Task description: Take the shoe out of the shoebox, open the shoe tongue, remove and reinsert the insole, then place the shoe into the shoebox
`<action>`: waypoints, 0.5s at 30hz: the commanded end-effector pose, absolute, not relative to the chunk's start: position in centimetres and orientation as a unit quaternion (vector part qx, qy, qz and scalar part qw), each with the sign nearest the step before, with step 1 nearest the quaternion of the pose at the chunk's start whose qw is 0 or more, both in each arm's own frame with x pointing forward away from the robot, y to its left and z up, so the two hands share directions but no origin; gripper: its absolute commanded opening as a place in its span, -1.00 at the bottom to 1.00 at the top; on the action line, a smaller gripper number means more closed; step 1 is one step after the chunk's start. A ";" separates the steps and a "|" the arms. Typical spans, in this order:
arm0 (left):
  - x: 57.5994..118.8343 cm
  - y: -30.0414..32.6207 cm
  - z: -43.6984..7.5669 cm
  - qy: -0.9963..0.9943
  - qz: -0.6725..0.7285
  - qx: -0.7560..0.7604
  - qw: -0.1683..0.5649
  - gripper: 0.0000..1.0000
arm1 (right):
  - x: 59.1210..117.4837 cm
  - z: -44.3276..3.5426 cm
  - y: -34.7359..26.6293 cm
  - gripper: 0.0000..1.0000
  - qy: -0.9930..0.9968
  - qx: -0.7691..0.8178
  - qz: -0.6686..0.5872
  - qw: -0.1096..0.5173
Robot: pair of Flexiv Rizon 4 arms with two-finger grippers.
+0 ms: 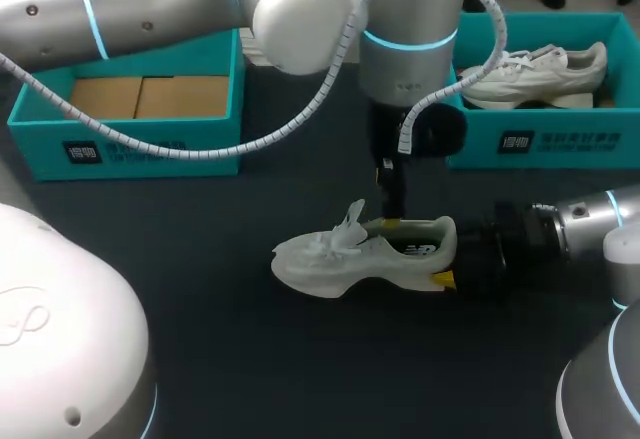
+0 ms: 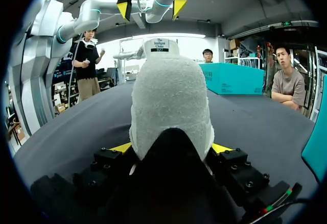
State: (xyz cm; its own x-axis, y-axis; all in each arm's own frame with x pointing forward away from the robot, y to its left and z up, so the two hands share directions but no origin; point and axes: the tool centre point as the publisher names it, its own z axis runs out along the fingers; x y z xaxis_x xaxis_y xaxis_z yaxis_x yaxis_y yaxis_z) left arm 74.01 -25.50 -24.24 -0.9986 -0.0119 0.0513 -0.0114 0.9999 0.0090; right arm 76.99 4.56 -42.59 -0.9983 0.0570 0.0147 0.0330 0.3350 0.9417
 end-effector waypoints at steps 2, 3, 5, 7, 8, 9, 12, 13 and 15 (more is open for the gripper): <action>74.6 -26.7 -25.6 -0.999 -0.015 0.002 0.031 -1.00 | 76.9 -43.0 4.6 -1.00 0.817 0.028 0.576 0.011; 74.6 -26.7 -25.8 -0.999 -0.020 -0.002 0.029 -1.00 | 76.9 -43.0 4.6 -1.00 0.817 0.028 0.576 0.011; 74.6 -26.7 -25.9 -0.999 -0.019 -0.001 0.028 -1.00 | 76.9 -43.0 4.6 -1.00 0.817 0.028 0.576 0.011; 74.7 -26.8 -25.9 -0.999 -0.017 -0.002 0.029 -1.00 | 76.9 -43.0 4.6 -1.00 0.817 0.028 0.576 0.011; 74.7 -26.8 -25.9 -0.999 -0.017 -0.001 0.029 -1.00 | 76.9 -43.0 4.6 -1.00 0.817 0.028 0.576 0.011; 74.7 -26.8 -25.9 -0.999 -0.016 -0.001 0.029 -1.00 | 76.9 -43.0 4.6 -1.00 0.817 0.028 0.576 0.011; 74.8 -26.7 -26.0 -0.999 -0.014 0.001 0.030 -1.00 | 76.9 -43.0 4.6 -1.00 0.817 0.028 0.576 0.011; 74.8 -26.7 -26.0 -0.999 -0.014 0.001 0.030 -1.00 | 76.9 -43.0 4.6 -1.00 0.817 0.028 0.576 0.011; 74.8 -26.7 -26.1 -0.999 -0.013 0.002 0.031 -1.00 | 76.9 -43.0 4.6 -1.00 0.817 0.028 0.576 0.011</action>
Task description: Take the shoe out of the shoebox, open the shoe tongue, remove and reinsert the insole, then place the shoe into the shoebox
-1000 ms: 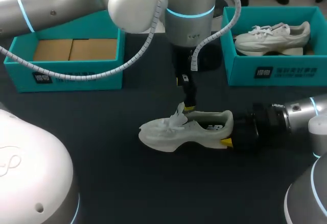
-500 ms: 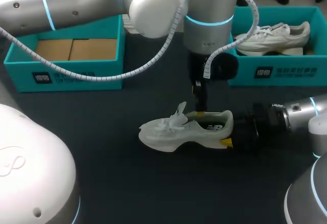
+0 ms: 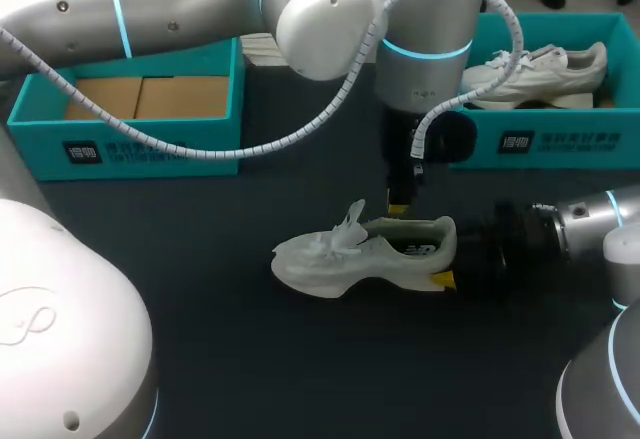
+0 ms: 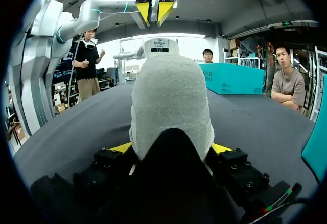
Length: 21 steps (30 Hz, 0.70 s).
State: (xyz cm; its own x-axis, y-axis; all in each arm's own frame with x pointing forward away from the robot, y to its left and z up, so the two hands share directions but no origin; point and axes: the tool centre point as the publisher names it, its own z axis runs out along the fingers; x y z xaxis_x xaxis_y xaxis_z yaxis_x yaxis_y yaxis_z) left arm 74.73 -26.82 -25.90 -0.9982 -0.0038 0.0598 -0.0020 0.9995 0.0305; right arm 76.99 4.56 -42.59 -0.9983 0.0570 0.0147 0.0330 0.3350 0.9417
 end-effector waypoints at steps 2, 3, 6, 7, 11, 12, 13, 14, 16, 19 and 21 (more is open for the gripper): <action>74.7 -26.6 -26.1 -0.999 -0.012 0.003 0.031 -1.00 | 76.9 -43.0 4.6 -1.00 0.817 0.028 0.576 0.011; 74.7 -26.6 -26.1 -0.999 -0.012 0.003 0.030 -1.00 | 76.9 -43.0 4.6 -1.00 0.817 0.028 0.576 0.011; 74.8 -26.6 -26.2 -1.000 -0.013 0.004 0.026 -1.00 | 76.9 -43.0 4.6 -1.00 0.817 0.028 0.576 0.011; 74.8 -26.6 -26.3 -1.000 -0.013 0.005 0.025 -1.00 | 76.9 -43.0 4.6 -1.00 0.817 0.028 0.576 0.011; 75.1 -26.7 -26.9 -1.000 -0.015 0.005 0.018 -1.00 | 76.9 -43.0 4.6 -1.00 0.817 0.028 0.576 0.011; 75.2 -26.8 -27.1 -1.000 -0.015 0.005 0.017 -1.00 | 76.9 -43.0 4.6 -1.00 0.817 0.028 0.576 0.011; 75.3 -26.9 -27.5 -1.000 -0.017 0.006 0.021 -1.00 | 76.9 -43.0 4.6 -1.00 0.817 0.028 0.576 0.011; 75.3 -26.9 -27.6 -1.000 -0.017 0.006 0.022 -1.00 | 76.9 -43.0 4.6 -1.00 0.817 0.028 0.576 0.011; 75.4 -27.1 -28.2 -1.000 -0.017 0.007 0.024 -1.00 | 76.9 -43.0 4.6 -1.00 0.817 0.028 0.576 0.011; 75.7 -27.3 -29.3 -0.999 -0.017 0.011 0.029 -1.00 | 76.9 -43.0 4.6 -1.00 0.817 0.028 0.576 0.011; 75.9 -27.5 -30.1 -0.999 -0.023 0.017 0.033 -1.00 | 76.9 -43.0 4.6 -1.00 0.817 0.028 0.576 0.011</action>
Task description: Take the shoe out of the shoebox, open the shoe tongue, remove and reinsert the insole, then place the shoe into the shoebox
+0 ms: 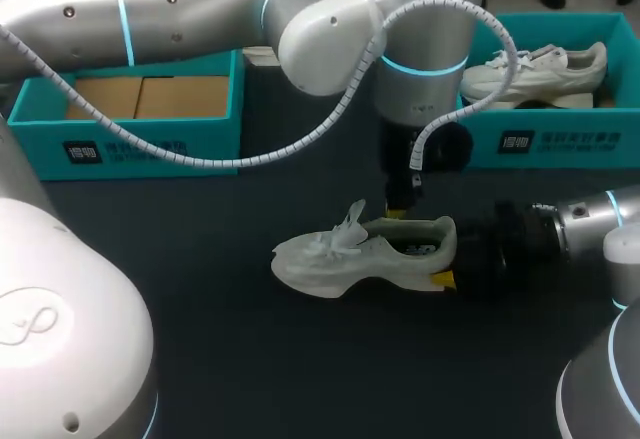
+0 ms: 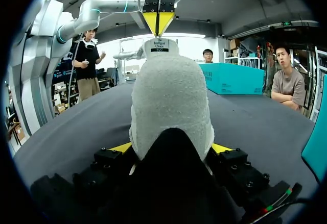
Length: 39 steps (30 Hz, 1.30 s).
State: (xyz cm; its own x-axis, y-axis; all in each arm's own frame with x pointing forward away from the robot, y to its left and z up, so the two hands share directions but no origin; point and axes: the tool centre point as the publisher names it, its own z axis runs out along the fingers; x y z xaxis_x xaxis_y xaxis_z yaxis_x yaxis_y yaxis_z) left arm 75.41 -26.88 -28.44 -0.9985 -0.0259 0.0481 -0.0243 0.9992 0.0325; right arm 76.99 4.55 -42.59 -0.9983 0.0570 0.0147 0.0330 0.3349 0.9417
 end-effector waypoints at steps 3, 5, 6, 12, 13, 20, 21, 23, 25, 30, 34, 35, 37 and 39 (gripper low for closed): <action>76.5 -27.9 -31.4 -0.999 -0.025 0.022 0.037 -1.00 | 76.9 -43.0 4.6 -1.00 0.817 0.028 0.576 0.011; 76.7 -28.2 -32.2 -0.999 -0.028 0.028 0.038 -1.00 | 76.9 -43.0 4.6 -1.00 0.817 0.028 0.576 0.011; 76.8 -28.3 -32.5 -0.998 -0.026 0.028 0.039 -1.00 | 76.9 -43.0 4.6 -1.00 0.817 0.028 0.576 0.011; 76.7 -28.7 -34.3 -0.999 -0.033 0.021 0.037 -1.00 | 76.9 -43.0 4.6 -1.00 0.817 0.028 0.576 0.011; 76.6 -28.6 -34.5 -0.999 -0.033 0.020 0.038 -1.00 | 76.9 -43.0 4.6 -1.00 0.817 0.028 0.576 0.011; 75.5 -27.9 -35.6 -0.999 -0.034 0.006 0.035 -1.00 | 76.9 -43.0 4.6 -1.00 0.817 0.028 0.576 0.011; 75.4 -27.8 -35.7 -0.999 -0.034 0.004 0.034 -1.00 | 76.9 -43.0 4.6 -1.00 0.817 0.028 0.576 0.011; 75.2 -27.7 -36.0 -0.999 -0.034 0.003 0.032 -1.00 | 76.9 -43.0 4.6 -1.00 0.817 0.028 0.576 0.011; 74.9 -27.6 -36.2 -0.999 -0.032 -0.005 0.028 -1.00 | 76.9 -43.0 4.6 -1.00 0.817 0.028 0.576 0.011; 74.0 -27.4 -36.6 -0.999 -0.022 -0.023 0.022 -1.00 | 76.9 -43.0 4.6 -1.00 0.817 0.028 0.576 0.011; 73.6 -27.3 -36.7 -0.999 -0.018 -0.028 0.018 -1.00 | 76.9 -43.0 4.6 -1.00 0.817 0.028 0.576 0.011; 73.6 -27.2 -36.8 -0.999 -0.019 -0.028 0.017 -1.00 | 76.9 -43.0 4.6 -1.00 0.817 0.028 0.576 0.011; 73.5 -27.2 -36.9 -0.999 -0.018 -0.027 0.017 -1.00 | 76.9 -43.0 4.6 -1.00 0.817 0.028 0.576 0.011; 73.5 -27.1 -37.0 -0.999 -0.022 -0.026 0.013 -1.00 | 76.9 -43.0 4.6 -1.00 0.817 0.028 0.576 0.011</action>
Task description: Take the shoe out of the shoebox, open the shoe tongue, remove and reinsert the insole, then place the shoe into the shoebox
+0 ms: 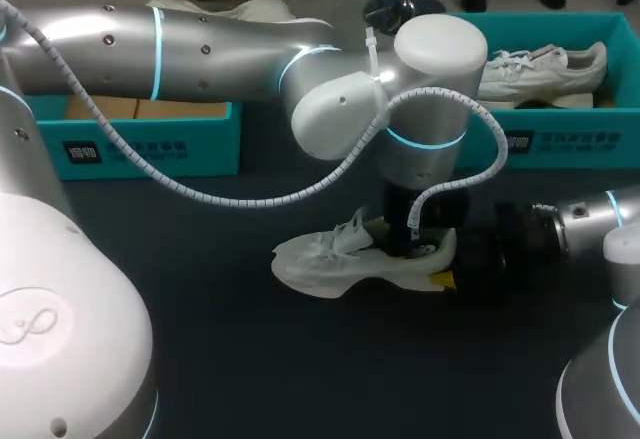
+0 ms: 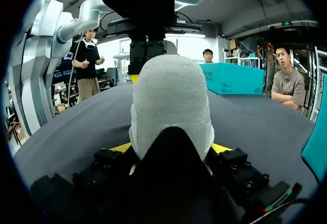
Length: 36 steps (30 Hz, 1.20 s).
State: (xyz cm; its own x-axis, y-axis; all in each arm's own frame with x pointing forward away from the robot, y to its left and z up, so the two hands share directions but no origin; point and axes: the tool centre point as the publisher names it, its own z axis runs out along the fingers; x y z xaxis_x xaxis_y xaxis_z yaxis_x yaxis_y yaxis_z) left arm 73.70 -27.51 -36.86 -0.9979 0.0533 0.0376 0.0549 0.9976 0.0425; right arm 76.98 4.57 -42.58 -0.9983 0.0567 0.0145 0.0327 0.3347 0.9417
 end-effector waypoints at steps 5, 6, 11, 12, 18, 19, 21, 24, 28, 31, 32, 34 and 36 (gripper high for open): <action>73.4 -27.1 -37.1 -0.999 -0.024 -0.028 0.010 -1.00 | 76.9 -43.0 4.6 -1.00 0.817 0.028 0.576 0.011; 73.5 -27.1 -37.1 -0.999 -0.024 -0.028 0.009 -0.98 | 76.9 -43.0 4.6 -1.00 0.817 0.028 0.576 0.011; 73.7 -27.2 -37.1 -0.999 -0.026 -0.027 0.008 -0.73 | 76.9 -43.0 4.6 -1.00 0.817 0.028 0.576 0.011; 73.7 -27.2 -37.1 -0.999 -0.027 -0.027 0.007 -0.73 | 76.9 -43.0 4.6 -1.00 0.817 0.028 0.576 0.011; 73.9 -27.3 -37.1 -0.999 -0.028 -0.028 0.004 -0.50 | 76.9 -43.0 4.6 -1.00 0.817 0.028 0.576 0.011; 73.9 -27.3 -37.1 -0.999 -0.028 -0.028 0.004 -0.45 | 76.9 -43.0 4.6 -1.00 0.817 0.028 0.576 0.011; 74.1 -27.3 -37.1 -0.999 -0.028 -0.028 0.004 -0.40 | 76.9 -43.0 4.6 -1.00 0.817 0.028 0.576 0.011; 74.3 -27.3 -37.2 -0.999 -0.028 -0.028 0.003 -0.39 | 76.9 -43.0 4.6 -1.00 0.817 0.028 0.576 0.011; 74.8 -27.4 -37.8 -0.999 -0.031 -0.029 0.003 -0.40 | 76.9 -43.0 4.6 -1.00 0.817 0.028 0.576 0.011; 75.1 -27.4 -38.6 -0.999 -0.032 -0.030 0.003 -0.42 | 76.9 -43.0 4.6 -1.00 0.817 0.028 0.576 0.011; 75.2 -27.4 -39.0 -0.999 -0.032 -0.033 0.003 -0.42 | 76.9 -43.0 4.6 -1.00 0.817 0.028 0.576 0.011; 75.3 -27.4 -40.2 -0.999 -0.038 -0.038 -0.001 -0.36 | 76.9 -43.0 4.6 -1.00 0.817 0.028 0.576 0.011; 75.2 -27.4 -41.5 -0.998 -0.042 -0.044 -0.002 -0.33 | 76.9 -43.0 4.6 -1.00 0.817 0.028 0.576 0.011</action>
